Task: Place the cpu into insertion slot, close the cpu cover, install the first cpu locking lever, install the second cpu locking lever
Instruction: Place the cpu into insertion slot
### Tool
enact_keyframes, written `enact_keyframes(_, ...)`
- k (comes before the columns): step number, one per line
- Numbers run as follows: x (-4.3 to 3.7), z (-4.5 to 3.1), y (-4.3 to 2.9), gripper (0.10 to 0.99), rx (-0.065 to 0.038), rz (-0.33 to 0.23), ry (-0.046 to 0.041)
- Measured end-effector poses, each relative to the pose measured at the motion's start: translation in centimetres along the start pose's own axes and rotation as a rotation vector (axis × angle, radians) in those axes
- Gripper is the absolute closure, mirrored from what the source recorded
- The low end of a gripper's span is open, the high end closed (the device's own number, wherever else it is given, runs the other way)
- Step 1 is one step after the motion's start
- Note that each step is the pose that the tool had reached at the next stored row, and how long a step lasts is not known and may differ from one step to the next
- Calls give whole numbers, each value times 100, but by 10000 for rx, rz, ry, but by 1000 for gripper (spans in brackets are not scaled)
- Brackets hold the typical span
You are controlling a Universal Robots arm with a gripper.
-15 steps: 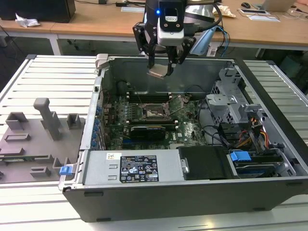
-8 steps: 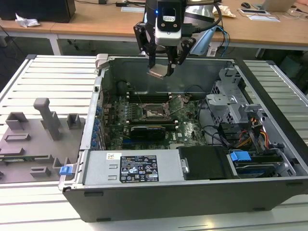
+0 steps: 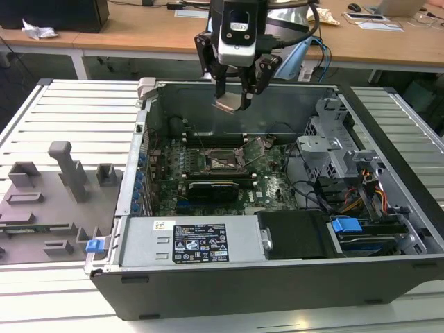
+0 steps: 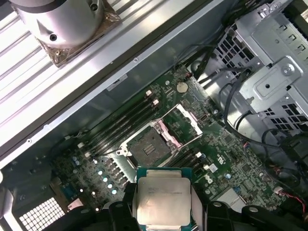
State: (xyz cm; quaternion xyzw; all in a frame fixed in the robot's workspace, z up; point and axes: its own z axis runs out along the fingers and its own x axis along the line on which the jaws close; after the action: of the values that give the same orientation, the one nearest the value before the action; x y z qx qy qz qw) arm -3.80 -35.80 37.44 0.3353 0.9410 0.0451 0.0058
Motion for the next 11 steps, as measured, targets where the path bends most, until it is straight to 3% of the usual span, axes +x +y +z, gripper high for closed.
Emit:
enact_keyframes(6, 0, 1, 0, 549, -12, 605, -54)
enact_keyframes(11, 0, 4, 0, 549, -29, 1458, -130)
